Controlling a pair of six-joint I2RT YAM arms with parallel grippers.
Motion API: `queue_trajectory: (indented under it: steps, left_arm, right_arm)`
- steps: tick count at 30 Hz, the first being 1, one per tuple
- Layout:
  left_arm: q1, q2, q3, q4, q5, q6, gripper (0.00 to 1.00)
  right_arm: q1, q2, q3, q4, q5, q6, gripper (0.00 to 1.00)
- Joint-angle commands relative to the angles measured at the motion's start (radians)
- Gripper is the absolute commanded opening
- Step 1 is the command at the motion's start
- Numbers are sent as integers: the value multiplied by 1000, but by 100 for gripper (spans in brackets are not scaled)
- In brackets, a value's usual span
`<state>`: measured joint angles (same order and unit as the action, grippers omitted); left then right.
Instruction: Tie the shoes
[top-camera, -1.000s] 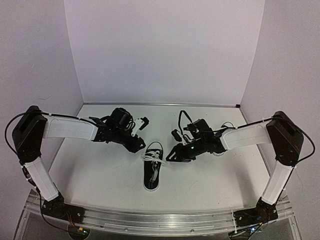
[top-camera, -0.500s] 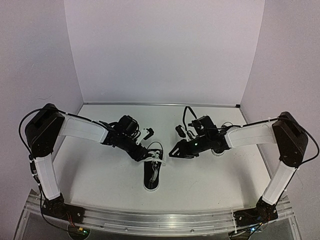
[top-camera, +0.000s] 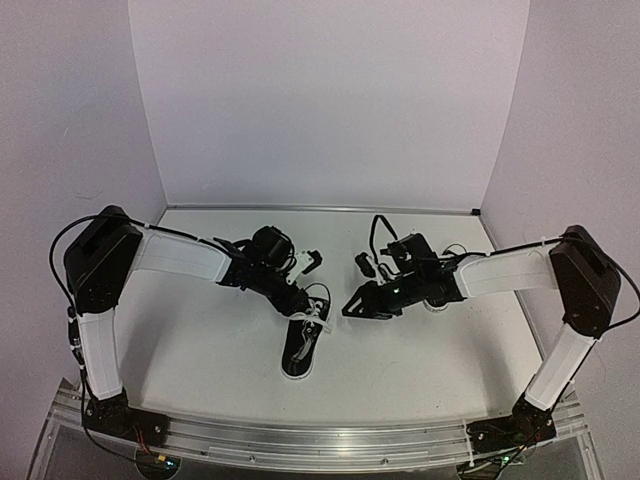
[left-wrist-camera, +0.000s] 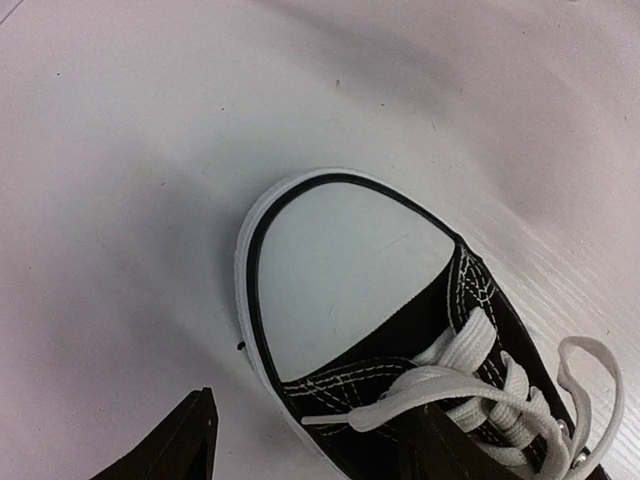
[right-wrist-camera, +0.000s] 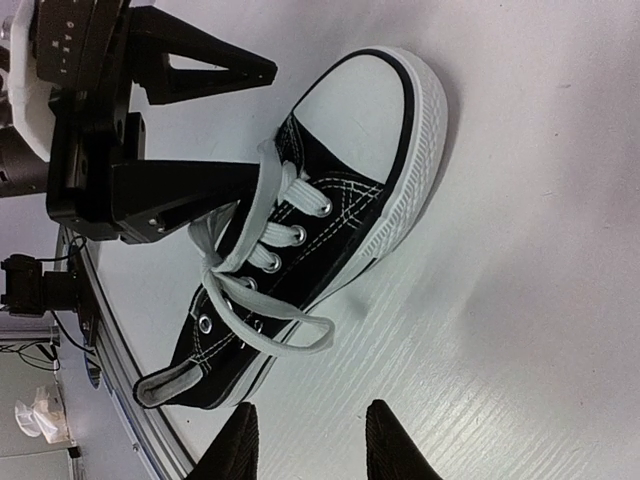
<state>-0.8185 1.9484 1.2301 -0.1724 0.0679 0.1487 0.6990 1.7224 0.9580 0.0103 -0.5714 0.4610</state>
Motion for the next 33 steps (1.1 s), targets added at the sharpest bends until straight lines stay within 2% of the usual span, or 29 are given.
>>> queue_trajectory:
  steps: [1,12,17,22,26,30,33]
  left_arm:
    - [-50,-7,51,86,-34,28,64]
    - [-122,-32,66,86,-95,108,63]
    - [-132,-78,26,99,2,175,64]
    - [-131,-175,-82,219,61,187,65]
    - [-131,-195,-89,168,181,242,65]
    - [-126,-201,-95,138,147,233,64]
    - [-75,-229,-122,180,144,154,64]
  right_arm:
    - [-10,-39,-12,10,12,-9,34]
    - [-15,-43,-21,10,15,-8,35]
    - [-20,-33,-21,10,20,-3,35]
    - [-27,-20,-20,9,26,1,35]
    - [-30,-2,-14,11,30,6,35]
    - [-30,7,2,14,27,13,35]
    - [-30,19,48,14,35,26,35]
